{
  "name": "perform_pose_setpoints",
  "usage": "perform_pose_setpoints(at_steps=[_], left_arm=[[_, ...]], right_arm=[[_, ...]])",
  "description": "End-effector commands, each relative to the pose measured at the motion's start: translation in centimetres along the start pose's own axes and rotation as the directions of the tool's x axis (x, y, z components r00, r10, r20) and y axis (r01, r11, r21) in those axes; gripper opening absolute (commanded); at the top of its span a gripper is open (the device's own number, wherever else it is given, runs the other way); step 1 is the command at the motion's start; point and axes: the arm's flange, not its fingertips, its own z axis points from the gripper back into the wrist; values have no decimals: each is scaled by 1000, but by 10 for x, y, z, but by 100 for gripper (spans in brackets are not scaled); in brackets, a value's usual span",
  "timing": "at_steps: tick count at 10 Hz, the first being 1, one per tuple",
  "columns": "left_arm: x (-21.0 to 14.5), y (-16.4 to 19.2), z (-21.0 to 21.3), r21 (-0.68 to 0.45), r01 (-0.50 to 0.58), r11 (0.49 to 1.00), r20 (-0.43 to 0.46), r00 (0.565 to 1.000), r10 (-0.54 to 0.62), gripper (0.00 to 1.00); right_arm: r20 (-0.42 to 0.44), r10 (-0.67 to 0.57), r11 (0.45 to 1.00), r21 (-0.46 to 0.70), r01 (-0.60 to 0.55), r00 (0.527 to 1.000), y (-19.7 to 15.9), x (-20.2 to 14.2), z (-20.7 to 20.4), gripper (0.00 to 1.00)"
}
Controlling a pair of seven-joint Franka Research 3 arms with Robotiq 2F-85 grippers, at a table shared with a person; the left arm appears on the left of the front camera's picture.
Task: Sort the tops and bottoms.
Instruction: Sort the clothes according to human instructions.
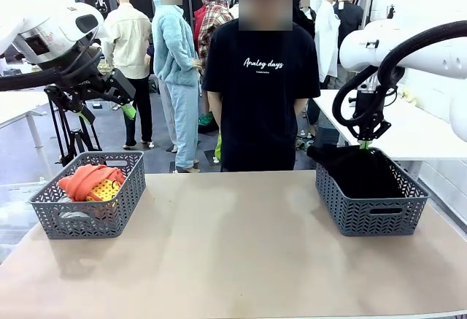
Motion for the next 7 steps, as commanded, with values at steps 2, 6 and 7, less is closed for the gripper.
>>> perform_pose_setpoints(at_steps=[2, 6, 7], left_arm=[[0, 3, 1, -7, 3, 1000, 0, 1000, -3, 100], [0, 3, 1, -7, 3, 1000, 0, 1000, -3, 100], [0, 3, 1, -7, 3, 1000, 0, 1000, -3, 100]], right_arm=[[9, -57, 998, -4, 57, 998, 5, -14, -26, 0], [-36, -143, 989, 26, 144, 989, 2, -17, -64, 0], [-32, -150, 988, 26, 151, 988, 2, -16, -63, 0]])
